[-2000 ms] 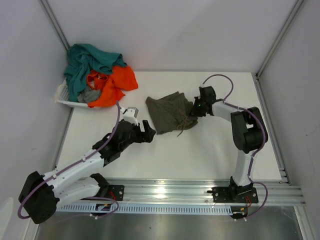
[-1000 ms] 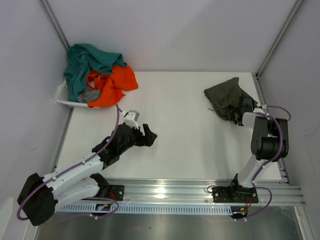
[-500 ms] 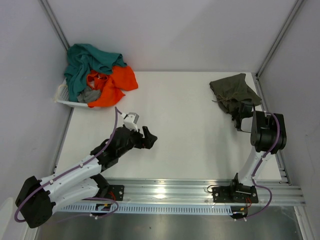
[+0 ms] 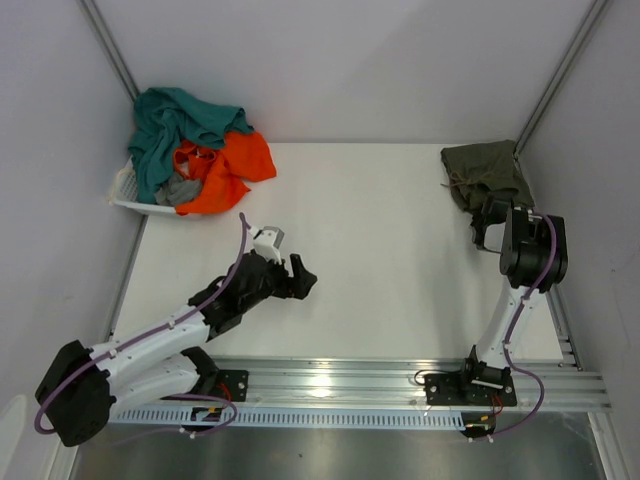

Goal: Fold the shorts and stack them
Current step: Neatly place the folded shorts to the corner

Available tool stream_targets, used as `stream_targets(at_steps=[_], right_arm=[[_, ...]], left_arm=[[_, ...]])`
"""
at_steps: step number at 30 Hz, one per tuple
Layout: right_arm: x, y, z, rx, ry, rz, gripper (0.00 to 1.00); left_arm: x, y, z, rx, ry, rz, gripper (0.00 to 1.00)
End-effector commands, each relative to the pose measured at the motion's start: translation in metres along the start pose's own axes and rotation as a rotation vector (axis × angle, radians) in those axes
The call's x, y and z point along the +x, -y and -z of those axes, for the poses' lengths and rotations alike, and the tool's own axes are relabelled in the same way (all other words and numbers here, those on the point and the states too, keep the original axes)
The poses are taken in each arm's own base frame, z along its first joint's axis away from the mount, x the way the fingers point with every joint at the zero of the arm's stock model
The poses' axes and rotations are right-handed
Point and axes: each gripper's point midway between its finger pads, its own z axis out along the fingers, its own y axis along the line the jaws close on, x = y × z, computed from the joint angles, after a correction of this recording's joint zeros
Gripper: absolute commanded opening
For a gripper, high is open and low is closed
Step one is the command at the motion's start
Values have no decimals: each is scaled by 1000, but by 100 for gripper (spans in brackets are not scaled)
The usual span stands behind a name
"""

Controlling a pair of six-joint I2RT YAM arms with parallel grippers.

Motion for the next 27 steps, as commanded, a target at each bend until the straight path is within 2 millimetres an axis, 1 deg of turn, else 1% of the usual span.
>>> stream_targets(at_steps=[1, 3, 4, 5, 7, 8, 10, 11, 12, 14, 15, 16, 17, 18, 19, 20, 21, 22, 23, 24, 25, 26, 27], right_arm=[[-18, -2, -25, 16, 101, -27, 0], [-18, 3, -36, 40, 105, -31, 0], [-13, -7, -41, 26, 97, -28, 0], [-12, 0, -47, 43, 92, -21, 0], [-9, 0, -53, 38, 95, -25, 0], [-7, 0, -60, 38, 89, -19, 0], [-3, 1, -65, 44, 85, -17, 6], [-1, -6, -68, 33, 82, 1, 9], [-2, -4, -67, 46, 89, 4, 23], [-5, -8, -64, 50, 98, 41, 43], [-5, -18, -59, 46, 99, 46, 60], [-9, -17, -54, 72, 114, 61, 66], [-10, -19, -50, 70, 117, 86, 69], [-14, -17, -45, 80, 123, 97, 72], [-14, -30, -35, 59, 119, 96, 76], [-14, -33, -30, 57, 117, 104, 79], [-16, -34, -25, 62, 115, 130, 87], [-18, -39, -13, 64, 115, 142, 91], [-20, -43, -6, 59, 111, 156, 94], [-22, -40, 0, 74, 110, 206, 97], [-27, -39, 7, 88, 114, 228, 99], [-30, -52, 20, 75, 116, 239, 99], [-34, -55, 27, 81, 123, 260, 100]], left_arm=[[-23, 19, -2, 56, 67, -16, 87], [-27, 19, -3, 45, 71, -29, 87], [-28, 19, -3, 40, 72, -30, 87], [-29, 18, -4, 37, 76, -31, 87], [-27, 17, -5, 36, 77, -31, 87], [-23, 15, -6, 34, 71, -31, 87], [-23, 18, -8, 45, 65, -30, 86], [-24, 20, -8, 51, 70, -28, 87], [-24, 21, -9, 56, 69, -28, 86], [-25, 25, -9, 63, 67, -30, 86], [-23, 25, -9, 59, 58, -33, 86], [-24, 27, -8, 57, 62, -33, 86], [-23, 31, -6, 67, 60, -33, 86], [-21, 31, -4, 64, 55, -31, 86], [-20, 32, -1, 68, 54, -31, 86], [-21, 37, 4, 79, 68, -27, 86], [-22, 37, 7, 77, 71, -26, 86], [-19, 36, 10, 70, 60, -25, 86], [-20, 37, 14, 76, 65, -20, 86], [-19, 37, 16, 77, 64, -17, 86], [-16, 36, 19, 79, 58, -12, 87], [-17, 36, 21, 85, 63, -4, 87], [-18, 38, 25, 102, 75, 3, 87]])
